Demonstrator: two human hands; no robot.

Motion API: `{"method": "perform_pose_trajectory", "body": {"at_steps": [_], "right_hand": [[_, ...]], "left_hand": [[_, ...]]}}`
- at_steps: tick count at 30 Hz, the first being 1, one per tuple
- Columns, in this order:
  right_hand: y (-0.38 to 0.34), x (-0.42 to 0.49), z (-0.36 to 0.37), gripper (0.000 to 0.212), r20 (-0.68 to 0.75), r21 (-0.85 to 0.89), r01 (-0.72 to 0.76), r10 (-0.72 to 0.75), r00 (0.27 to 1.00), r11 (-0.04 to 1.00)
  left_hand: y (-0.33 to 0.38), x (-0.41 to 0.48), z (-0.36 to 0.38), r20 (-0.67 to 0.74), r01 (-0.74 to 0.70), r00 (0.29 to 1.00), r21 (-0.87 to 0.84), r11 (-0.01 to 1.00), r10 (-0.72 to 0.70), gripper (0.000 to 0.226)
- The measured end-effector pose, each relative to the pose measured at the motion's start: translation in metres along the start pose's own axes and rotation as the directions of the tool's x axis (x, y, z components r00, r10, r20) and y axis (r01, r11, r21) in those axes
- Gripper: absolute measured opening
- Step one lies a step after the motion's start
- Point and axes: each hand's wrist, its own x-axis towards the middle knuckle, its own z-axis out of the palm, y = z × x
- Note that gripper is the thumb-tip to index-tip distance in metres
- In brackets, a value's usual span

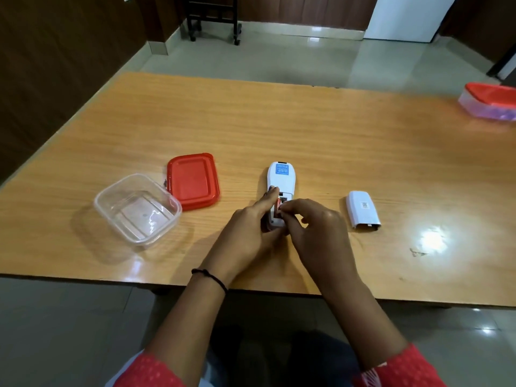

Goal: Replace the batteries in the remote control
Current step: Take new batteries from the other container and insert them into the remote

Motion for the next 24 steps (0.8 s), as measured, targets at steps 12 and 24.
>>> {"method": "perform_pose_trajectory", "body": {"at_steps": [12, 24], "right_hand": [[0.003, 0.018, 0.0, 0.009, 0.206, 0.331, -0.613, 0.58, 0.789, 0.717], [0.006, 0.03, 0.007, 0.004, 0.271, 0.426, -0.722, 0.685, 0.677, 0.545]], "left_hand": [[-0.001, 0.004, 0.001, -0.046, 0.009, 0.999, -0.016, 1.0, -0.01, 0.074], [-0.002, 0.004, 0.002, -0.041, 0.021, 0.999, -0.011, 1.0, -0.021, 0.077]]}}
